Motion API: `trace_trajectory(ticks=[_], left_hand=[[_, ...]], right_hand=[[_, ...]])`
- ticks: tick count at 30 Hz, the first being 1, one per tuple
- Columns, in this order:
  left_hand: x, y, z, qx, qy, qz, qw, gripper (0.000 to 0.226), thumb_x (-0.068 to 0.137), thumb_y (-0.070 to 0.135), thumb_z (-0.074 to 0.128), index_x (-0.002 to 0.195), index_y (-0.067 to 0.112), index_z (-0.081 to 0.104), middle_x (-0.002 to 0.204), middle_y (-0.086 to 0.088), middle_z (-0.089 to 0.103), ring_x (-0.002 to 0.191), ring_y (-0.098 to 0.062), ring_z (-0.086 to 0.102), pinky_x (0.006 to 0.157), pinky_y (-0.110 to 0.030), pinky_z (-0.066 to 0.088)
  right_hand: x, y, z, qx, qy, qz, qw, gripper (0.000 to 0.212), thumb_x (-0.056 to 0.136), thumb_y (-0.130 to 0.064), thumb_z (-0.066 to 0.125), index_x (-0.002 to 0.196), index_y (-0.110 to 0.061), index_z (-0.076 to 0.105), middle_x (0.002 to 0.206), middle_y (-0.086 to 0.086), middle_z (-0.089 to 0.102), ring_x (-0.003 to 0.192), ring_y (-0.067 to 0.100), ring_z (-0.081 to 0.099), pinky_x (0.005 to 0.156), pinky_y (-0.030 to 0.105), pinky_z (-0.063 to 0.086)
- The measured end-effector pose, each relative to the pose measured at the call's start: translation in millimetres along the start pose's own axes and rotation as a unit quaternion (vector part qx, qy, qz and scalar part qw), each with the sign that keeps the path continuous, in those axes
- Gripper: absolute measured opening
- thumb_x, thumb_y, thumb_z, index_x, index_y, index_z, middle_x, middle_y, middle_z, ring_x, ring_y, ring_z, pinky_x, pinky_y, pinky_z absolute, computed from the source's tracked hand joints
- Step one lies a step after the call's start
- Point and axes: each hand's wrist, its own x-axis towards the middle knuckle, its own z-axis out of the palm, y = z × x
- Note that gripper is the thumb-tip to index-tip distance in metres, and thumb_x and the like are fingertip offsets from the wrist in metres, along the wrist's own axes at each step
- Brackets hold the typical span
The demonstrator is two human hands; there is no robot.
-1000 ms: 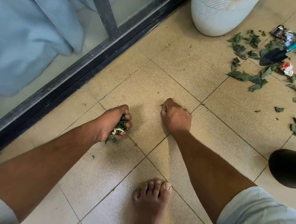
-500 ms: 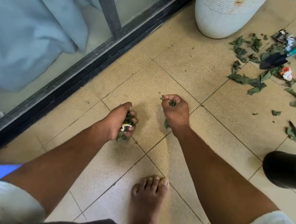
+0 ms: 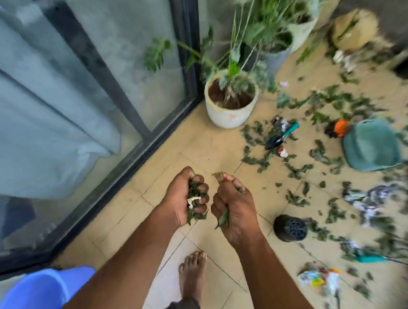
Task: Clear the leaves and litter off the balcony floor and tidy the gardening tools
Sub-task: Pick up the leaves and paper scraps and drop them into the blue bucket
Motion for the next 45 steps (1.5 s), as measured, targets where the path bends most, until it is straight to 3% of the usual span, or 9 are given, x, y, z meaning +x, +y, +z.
trace_trajectory(ticks=[6,10,16,24,27,31,37,41,45], left_hand=[[-191.9,73.9,90.5,0.062,-0.025,0.031,0.997,0.027,0.096,0.032,0.043,0.069,0.026,0.045,0.068,-0.001,0.043,0.046,-0.018,0.03,0.045,-0.018,0.019],[-293.2,132.2,141.4,0.071,-0.053,0.06,0.994,0.031,0.099,0.036,0.043,0.07,0.026,0.044,0.065,0.001,0.041,0.043,-0.018,0.03,0.048,-0.022,0.014],[-379.0,200.6,204.4,-0.01,-0.129,0.13,0.983,0.026,0.096,0.031,0.044,0.07,0.028,0.046,0.064,0.005,0.04,0.039,-0.015,0.033,0.044,-0.017,0.02],[-427.7,216.8,272.6,0.014,-0.19,0.184,0.964,0.015,0.082,0.028,0.046,0.068,0.029,0.043,0.062,0.007,0.039,0.038,-0.015,0.033,0.042,-0.016,0.019],[-438.4,212.5,294.4,0.024,-0.177,0.204,0.963,0.015,0.08,0.027,0.046,0.066,0.029,0.043,0.062,0.006,0.04,0.038,-0.016,0.032,0.045,-0.018,0.015],[-443.2,206.9,317.0,0.035,-0.15,0.23,0.961,0.013,0.076,0.026,0.048,0.065,0.03,0.041,0.062,0.004,0.041,0.038,-0.016,0.031,0.044,-0.017,0.017],[-445.1,205.3,340.1,0.035,-0.114,0.255,0.959,0.012,0.073,0.026,0.048,0.066,0.029,0.039,0.062,0.005,0.037,0.039,-0.016,0.029,0.043,-0.016,0.016],[-449.8,203.5,334.1,0.006,-0.092,0.279,0.956,0.01,0.073,0.027,0.048,0.066,0.028,0.042,0.064,0.004,0.039,0.042,-0.017,0.033,0.041,-0.016,0.019],[-459.8,198.5,309.0,-0.022,-0.056,0.3,0.952,0.012,0.077,0.027,0.047,0.067,0.029,0.041,0.067,0.004,0.037,0.043,-0.016,0.032,0.042,-0.016,0.017]], right_hand=[[-150.1,-153.4,106.4,0.017,-0.005,-0.015,1.0,0.039,0.104,-0.004,0.056,0.072,-0.023,0.069,0.055,-0.001,0.029,0.041,0.012,0.024,0.04,0.022,0.023],[-232.3,-234.0,169.8,0.027,-0.007,-0.001,1.0,0.027,0.101,-0.007,0.052,0.077,-0.017,0.058,0.059,0.001,0.026,0.041,0.012,0.021,0.047,0.025,0.011],[-287.2,-318.6,230.1,0.103,-0.017,-0.04,0.994,0.016,0.084,-0.012,0.055,0.076,-0.023,0.047,0.06,-0.001,0.028,0.038,0.013,0.022,0.045,0.019,0.013],[-319.8,-377.6,258.7,0.099,-0.061,-0.067,0.991,0.017,0.07,-0.015,0.058,0.064,-0.024,0.044,0.053,-0.003,0.032,0.035,0.011,0.025,0.038,0.017,0.021],[-336.4,-401.5,259.3,0.093,-0.067,-0.059,0.992,0.017,0.076,-0.012,0.05,0.067,-0.022,0.041,0.051,-0.002,0.033,0.034,0.014,0.031,0.04,0.018,0.027],[-352.5,-430.6,252.3,0.101,-0.091,-0.055,0.989,0.035,0.094,-0.011,0.032,0.061,-0.018,0.041,0.043,0.001,0.037,0.03,0.016,0.038,0.036,0.015,0.032],[-337.1,-443.3,247.4,0.059,-0.075,-0.061,0.994,0.013,0.079,-0.017,0.047,0.066,-0.021,0.046,0.059,0.003,0.039,0.046,0.021,0.043,0.05,0.027,0.035],[-328.3,-447.9,246.0,0.021,-0.098,-0.032,0.994,0.021,0.085,-0.017,0.047,0.065,-0.019,0.051,0.06,0.002,0.04,0.038,0.017,0.04,0.038,0.019,0.034],[-326.3,-430.2,257.9,-0.014,-0.12,-0.006,0.993,0.02,0.082,-0.02,0.049,0.063,-0.021,0.051,0.056,-0.002,0.038,0.038,0.015,0.033,0.039,0.02,0.028]])
